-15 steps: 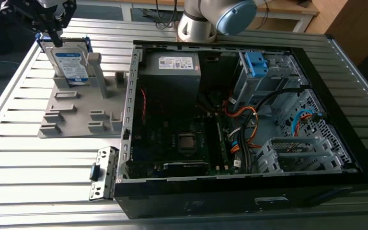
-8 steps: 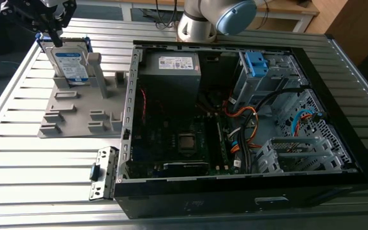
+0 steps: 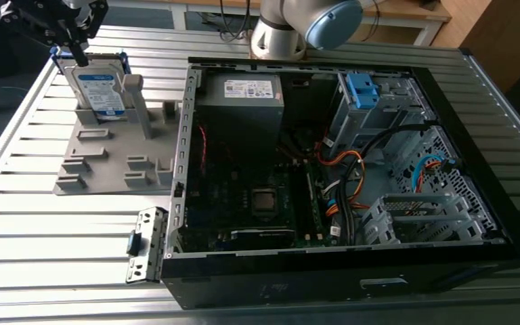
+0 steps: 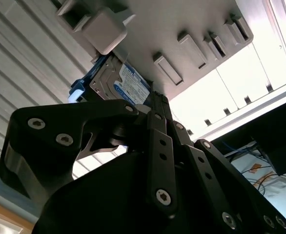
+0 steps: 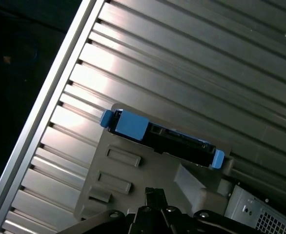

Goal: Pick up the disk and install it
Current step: 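Pick up the disk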

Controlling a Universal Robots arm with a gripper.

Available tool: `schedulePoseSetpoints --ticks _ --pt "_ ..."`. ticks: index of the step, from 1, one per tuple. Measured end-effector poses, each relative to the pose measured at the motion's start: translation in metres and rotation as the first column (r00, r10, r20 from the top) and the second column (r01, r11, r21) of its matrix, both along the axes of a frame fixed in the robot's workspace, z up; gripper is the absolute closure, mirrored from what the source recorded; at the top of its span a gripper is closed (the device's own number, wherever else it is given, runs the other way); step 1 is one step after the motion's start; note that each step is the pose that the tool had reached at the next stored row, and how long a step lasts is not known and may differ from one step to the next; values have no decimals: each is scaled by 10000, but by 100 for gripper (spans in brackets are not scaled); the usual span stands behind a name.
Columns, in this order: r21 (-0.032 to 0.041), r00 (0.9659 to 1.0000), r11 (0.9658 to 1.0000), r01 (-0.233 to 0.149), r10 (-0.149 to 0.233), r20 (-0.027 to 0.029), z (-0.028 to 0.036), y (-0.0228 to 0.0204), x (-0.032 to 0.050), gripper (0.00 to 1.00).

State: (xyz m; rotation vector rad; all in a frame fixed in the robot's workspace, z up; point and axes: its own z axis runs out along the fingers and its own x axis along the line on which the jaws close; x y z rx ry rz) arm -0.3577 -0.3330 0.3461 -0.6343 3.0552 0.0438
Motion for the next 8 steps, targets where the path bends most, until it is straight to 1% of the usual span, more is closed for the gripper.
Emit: schedulePoseSetpoints --ticks 4,8 --pt "0 9995 9995 -303 303 0 0 0 0 89" --pt "0 9981 9981 -610 610 0 0 0 0 89"
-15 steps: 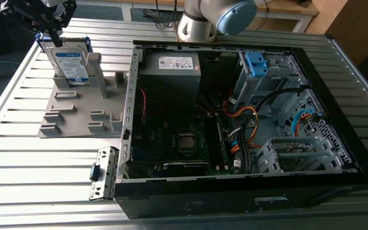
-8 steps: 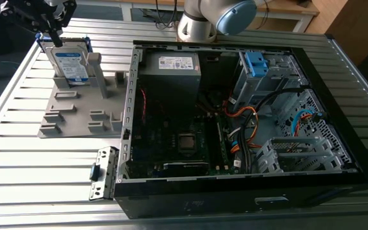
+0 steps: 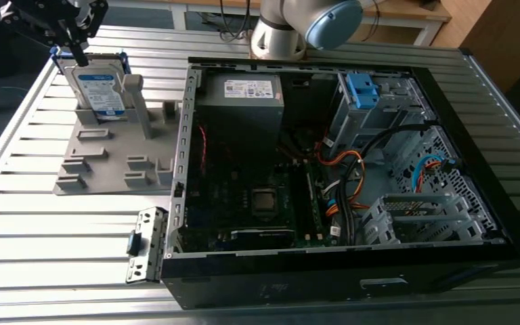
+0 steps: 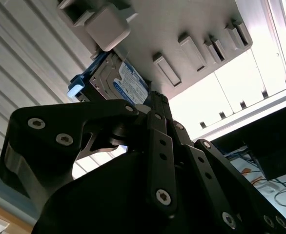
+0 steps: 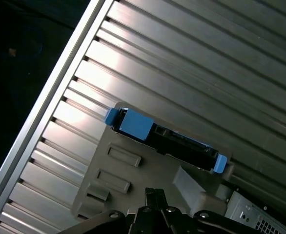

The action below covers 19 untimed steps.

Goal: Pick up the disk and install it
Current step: 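Pick up the disk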

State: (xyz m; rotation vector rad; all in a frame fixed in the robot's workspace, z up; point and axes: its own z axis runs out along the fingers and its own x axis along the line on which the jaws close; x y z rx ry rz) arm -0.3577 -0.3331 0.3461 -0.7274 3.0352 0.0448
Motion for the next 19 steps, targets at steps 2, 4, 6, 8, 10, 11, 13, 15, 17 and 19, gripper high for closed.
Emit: schedulePoseSetpoints --ticks 2,4,6,8,10,11,13,15,17,19 --pt "0 9999 9999 -147 147 0 0 0 0 89" --pt "0 9996 9996 -291 291 0 0 0 0 89" --pt "0 9991 9991 -436 436 0 0 0 0 89" --pt "0 9983 9983 -575 575 0 0 0 0 89" --pt "0 9974 9974 -714 714 0 0 0 0 89" --pt "0 9969 9969 -784 784 0 0 0 0 89" --pt "0 9957 9957 -927 927 0 0 0 0 89" --pt "0 9943 9943 -1063 1063 0 0 0 0 89" --pt "0 9928 9928 -1198 1198 0 0 0 0 89" --pt "0 9911 9911 -1331 1331 0 0 0 0 89"
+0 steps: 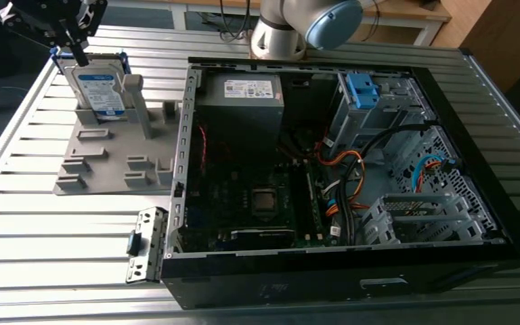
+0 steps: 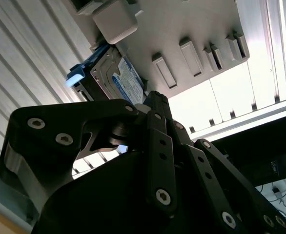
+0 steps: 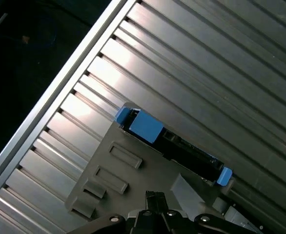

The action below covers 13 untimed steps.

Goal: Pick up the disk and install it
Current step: 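Pick up the disk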

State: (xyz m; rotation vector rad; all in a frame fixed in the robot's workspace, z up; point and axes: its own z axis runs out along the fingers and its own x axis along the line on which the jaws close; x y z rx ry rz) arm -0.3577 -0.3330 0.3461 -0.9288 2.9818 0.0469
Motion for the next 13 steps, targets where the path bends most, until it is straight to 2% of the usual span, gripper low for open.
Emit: schedulePoseSetpoints --ticks 7,13 --pt "0 9989 9989 -474 474 0 0 0 0 89" --pt "0 9961 9961 -881 881 0 0 0 0 89"
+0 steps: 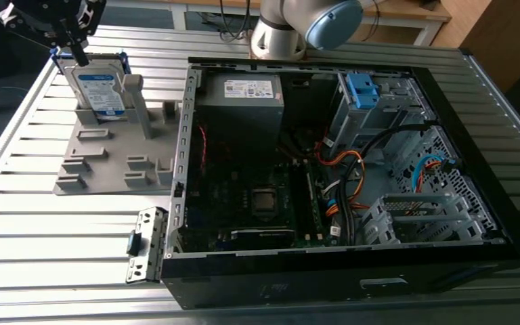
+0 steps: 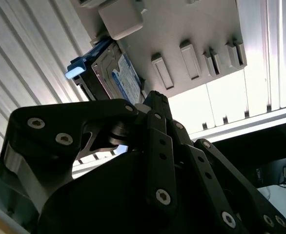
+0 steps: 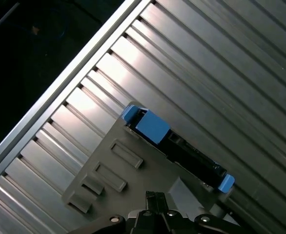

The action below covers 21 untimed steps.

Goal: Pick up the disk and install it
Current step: 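Pick up the disk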

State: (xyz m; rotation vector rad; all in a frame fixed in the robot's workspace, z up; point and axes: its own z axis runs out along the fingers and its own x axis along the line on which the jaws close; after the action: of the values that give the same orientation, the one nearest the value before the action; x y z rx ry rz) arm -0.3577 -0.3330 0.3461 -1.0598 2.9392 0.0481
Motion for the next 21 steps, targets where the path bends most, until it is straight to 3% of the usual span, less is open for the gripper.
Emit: schedulePoseSetpoints --ticks 11,21 --pt "0 9973 9973 -736 736 0 0 0 0 89" --pt "0 9901 9901 -1400 1400 0 0 0 0 89"
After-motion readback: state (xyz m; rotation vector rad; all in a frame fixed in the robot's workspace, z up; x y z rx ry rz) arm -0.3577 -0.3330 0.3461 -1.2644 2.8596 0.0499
